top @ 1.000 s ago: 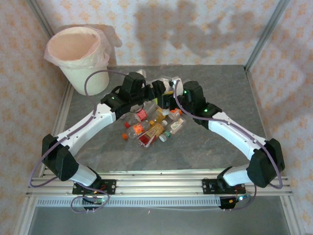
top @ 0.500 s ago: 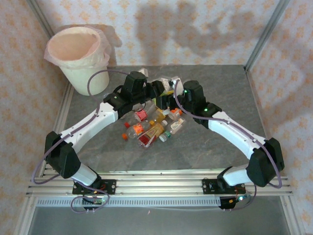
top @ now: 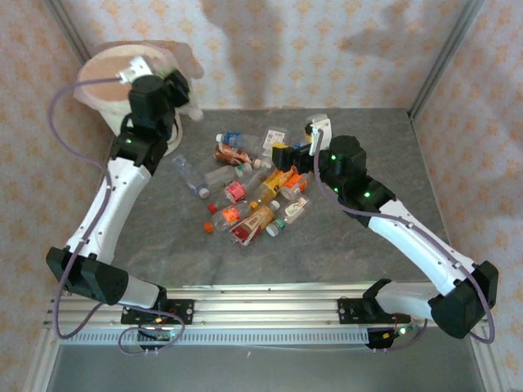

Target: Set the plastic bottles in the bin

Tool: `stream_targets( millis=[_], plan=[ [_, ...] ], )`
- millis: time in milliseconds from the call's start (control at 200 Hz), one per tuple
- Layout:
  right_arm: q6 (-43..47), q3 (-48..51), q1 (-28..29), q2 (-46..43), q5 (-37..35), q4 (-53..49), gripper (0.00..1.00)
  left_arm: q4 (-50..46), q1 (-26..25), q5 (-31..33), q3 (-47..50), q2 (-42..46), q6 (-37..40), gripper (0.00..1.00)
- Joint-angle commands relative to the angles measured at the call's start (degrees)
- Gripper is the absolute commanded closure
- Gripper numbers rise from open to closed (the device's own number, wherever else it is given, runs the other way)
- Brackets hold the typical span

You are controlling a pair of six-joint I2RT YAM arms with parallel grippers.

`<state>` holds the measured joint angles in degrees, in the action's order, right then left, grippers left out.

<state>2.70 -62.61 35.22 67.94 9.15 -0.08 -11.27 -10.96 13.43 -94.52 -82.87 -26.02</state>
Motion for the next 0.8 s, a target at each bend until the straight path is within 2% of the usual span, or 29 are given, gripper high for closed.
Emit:
stream_targets(
  millis=[0,185,320,415,640,796],
  plan=[
    [-0.08,1.08,-0.05,0.43,-6.27,0.52,0.01,5.58,2.81,7.2,-10.76,-5.58,10.4,0.53],
    [-1.8,1.27,-0.02,2.08,-7.62,1.39,0.01,-2.51,6.83,9.51,-33.71,-22.52,14.73,0.53],
    [-1.57,1.1,-0.12,2.37,-9.05,0.39,0.01,-14.45,10.93,6.89,-51.31,-36.73,8.4,0.53],
    [-1.11,1.0,-0.15,2.41,-9.9,-1.17,0.01,-19.64,13.18,5.96,-60.97,-43.59,4.24,0.53],
    [-1.33,1.66,-0.15,2.39,-11.17,-3.16,0.01,-17.3,16.53,3.02,-59.59,-48.75,-1.11,0.53],
    [-1.51,1.88,-0.15,2.72,-11.69,-3.31,0.01,-24.2,17.63,-2.1,-61.31,-51.5,-7.33,0.53]
  ],
)
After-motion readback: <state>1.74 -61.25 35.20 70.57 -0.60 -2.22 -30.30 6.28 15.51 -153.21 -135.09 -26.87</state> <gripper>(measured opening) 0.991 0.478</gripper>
